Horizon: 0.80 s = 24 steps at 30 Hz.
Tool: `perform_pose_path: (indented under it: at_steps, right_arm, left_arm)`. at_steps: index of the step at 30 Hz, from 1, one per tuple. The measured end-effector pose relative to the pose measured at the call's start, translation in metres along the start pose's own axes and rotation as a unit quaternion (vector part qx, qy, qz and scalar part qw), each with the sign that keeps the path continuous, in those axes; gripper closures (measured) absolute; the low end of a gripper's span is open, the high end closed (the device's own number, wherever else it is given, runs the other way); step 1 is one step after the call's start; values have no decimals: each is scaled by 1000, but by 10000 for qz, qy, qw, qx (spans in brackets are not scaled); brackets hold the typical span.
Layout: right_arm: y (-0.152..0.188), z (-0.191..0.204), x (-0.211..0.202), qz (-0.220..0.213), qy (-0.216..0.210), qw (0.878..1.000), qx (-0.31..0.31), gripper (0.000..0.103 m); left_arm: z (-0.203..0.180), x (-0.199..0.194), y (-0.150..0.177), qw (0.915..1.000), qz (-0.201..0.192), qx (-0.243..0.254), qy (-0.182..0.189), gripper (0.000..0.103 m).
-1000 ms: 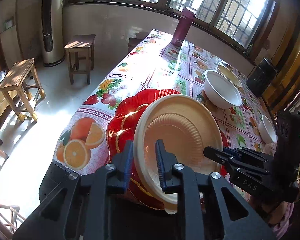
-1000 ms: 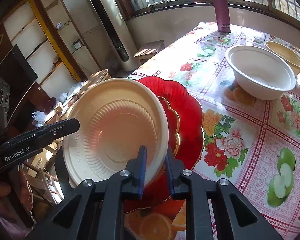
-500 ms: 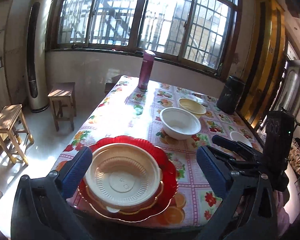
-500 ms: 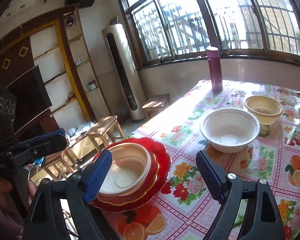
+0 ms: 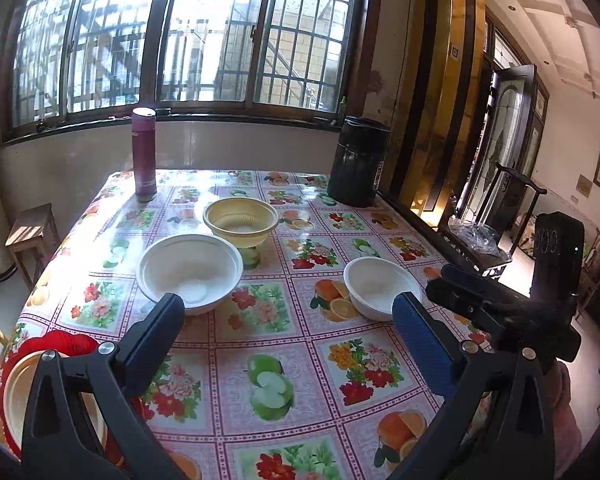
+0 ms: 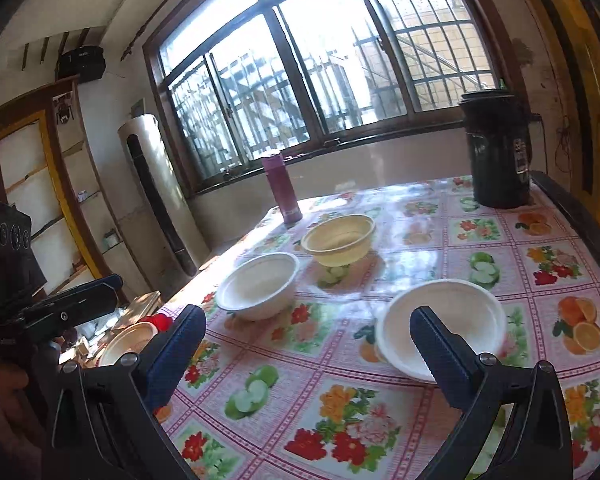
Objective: Organize plates and bowls
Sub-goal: 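Move both grippers toward the white bowls on the table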
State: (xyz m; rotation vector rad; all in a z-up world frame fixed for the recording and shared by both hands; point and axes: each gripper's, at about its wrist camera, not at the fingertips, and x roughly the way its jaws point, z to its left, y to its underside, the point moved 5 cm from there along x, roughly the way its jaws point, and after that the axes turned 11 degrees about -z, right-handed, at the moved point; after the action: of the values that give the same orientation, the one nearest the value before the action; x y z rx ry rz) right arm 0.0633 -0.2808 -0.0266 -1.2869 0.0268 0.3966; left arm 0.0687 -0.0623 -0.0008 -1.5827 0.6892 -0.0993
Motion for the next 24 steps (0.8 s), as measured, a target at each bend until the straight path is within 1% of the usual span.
perform_pose_path:
  at_steps: [5, 8, 10, 13, 16, 18, 19, 22, 24]
  right_arm:
    - [-14, -81, -12, 200, 583, 9976, 324, 0]
    - [-29, -115, -9, 264, 532, 9963, 613, 0]
    - [-40, -133, -2, 269, 347, 9946, 945, 0]
    - [-53, -149, 15, 269, 29, 9902, 1370, 0]
    - [-54, -158, 36, 344, -179, 9863, 1603, 0]
    - [-47, -163, 49, 403, -226, 9838, 1733, 0]
    - [-41, -164, 54, 472, -214, 9824, 1792, 0]
    - [-22, -172, 66, 869, -77, 9780, 1895, 0]
    - [-16, -180, 65, 898, -76, 9733, 2111, 0]
  left_arm:
    - [-26, 55, 11, 9981, 611, 4, -6, 0]
    - [-39, 82, 13, 9965, 827, -73, 36, 0]
    - [-46, 99, 11, 9955, 947, -82, 49, 0]
    - [-53, 121, 9, 9927, 1206, 56, 36, 0]
    - [-54, 137, 7, 9898, 1382, 291, -204, 0]
    - [-53, 145, 9, 9884, 1434, 390, -316, 0]
    - [-53, 149, 10, 9881, 1455, 376, -339, 0]
    - [-50, 158, 17, 9868, 1590, 160, -257, 0]
    - [-47, 166, 20, 9856, 1676, -93, -203, 0]
